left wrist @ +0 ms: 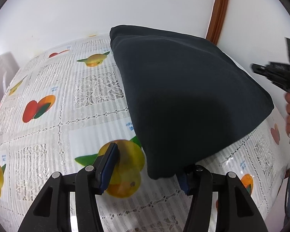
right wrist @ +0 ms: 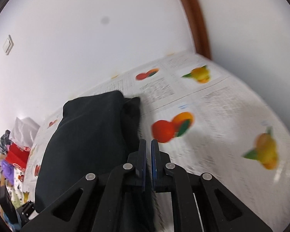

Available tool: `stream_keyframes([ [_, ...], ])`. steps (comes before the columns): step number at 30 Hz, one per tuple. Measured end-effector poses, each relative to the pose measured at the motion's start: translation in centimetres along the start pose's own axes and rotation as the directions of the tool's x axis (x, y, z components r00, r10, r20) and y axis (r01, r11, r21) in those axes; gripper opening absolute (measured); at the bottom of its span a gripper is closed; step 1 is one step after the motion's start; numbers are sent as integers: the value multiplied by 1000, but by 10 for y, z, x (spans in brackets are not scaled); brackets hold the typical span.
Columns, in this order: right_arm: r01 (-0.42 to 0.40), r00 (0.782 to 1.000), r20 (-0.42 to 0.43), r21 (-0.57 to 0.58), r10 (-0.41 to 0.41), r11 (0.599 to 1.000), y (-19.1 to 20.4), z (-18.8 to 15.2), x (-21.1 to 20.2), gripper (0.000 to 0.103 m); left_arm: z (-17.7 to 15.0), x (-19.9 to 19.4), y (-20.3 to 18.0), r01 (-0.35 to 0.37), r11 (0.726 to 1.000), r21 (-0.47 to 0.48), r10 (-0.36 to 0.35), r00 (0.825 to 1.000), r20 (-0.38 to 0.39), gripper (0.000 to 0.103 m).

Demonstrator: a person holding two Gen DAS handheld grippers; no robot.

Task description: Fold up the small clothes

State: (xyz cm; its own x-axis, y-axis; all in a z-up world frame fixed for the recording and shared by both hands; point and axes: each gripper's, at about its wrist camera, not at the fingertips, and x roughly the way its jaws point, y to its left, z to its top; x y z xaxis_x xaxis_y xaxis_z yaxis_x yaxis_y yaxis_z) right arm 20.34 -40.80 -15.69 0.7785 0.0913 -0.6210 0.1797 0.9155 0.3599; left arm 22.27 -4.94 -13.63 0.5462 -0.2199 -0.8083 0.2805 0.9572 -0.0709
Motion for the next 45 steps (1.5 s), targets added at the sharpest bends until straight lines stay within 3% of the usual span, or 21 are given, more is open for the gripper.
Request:
stream_keyframes([
  [2, 41, 999, -7, -61, -41, 997, 0, -13, -18, 13, -3, -5, 2, 19, 1000, -7, -19, 1000, 2, 52],
  [6, 55, 996, -53, -164, -65, 985, -10, -48, -44, 40, -11, -19, 5, 53, 999, -14, -52, 998, 42, 49],
  [9, 39, 994, -93, -201, -59, 979, -16, -74, -55, 45, -15, -27, 6, 56, 998, -16, -55, 996, 65, 46],
  [10, 33, 994, -92, -197, -52, 980, -17, -81, -56, 45, -16, -27, 5, 53, 998, -14, -52, 997, 62, 40],
  [12, -14, 994, -110, -169, -4, 986, -16, -92, -50, 47, -16, -26, 5, 57, 998, -22, -56, 997, 52, 37],
  [17, -90, 990, -117, -98, 78, 991, -4, -98, -18, 47, -16, -26, 3, 67, 997, -35, -66, 996, 53, 30],
  [19, -78, 990, -128, -96, 66, 992, 2, -98, -4, 46, -14, -26, 0, 57, 998, -33, -55, 997, 57, 26],
  [20, -80, 989, -130, -93, 68, 992, 4, -98, 0, 37, -14, -26, -1, 54, 998, -33, -52, 997, 59, 24],
  [21, -97, 987, -135, -91, 85, 991, 6, -98, 3, 21, -13, -25, -1, 53, 998, -35, -51, 997, 59, 23],
  [23, -99, 988, -129, -94, 87, 991, 10, -96, 5, 18, -11, -23, -1, 49, 998, -39, -47, 997, 56, 11],
  [29, -96, 988, -136, -129, 78, 987, 23, -84, 17, 16, -6, -24, 6, 42, 997, -57, -38, 997, 72, 9],
  [38, -161, 977, -171, -197, 128, 967, 70, -74, 44, 16, -3, -32, 44, -34, 992, -125, 44, 996, 73, 9],
  [45, -160, 977, -172, -203, 125, 966, 75, -79, 42, 17, -4, -33, 59, -34, 987, -158, 42, 998, 49, 9],
])
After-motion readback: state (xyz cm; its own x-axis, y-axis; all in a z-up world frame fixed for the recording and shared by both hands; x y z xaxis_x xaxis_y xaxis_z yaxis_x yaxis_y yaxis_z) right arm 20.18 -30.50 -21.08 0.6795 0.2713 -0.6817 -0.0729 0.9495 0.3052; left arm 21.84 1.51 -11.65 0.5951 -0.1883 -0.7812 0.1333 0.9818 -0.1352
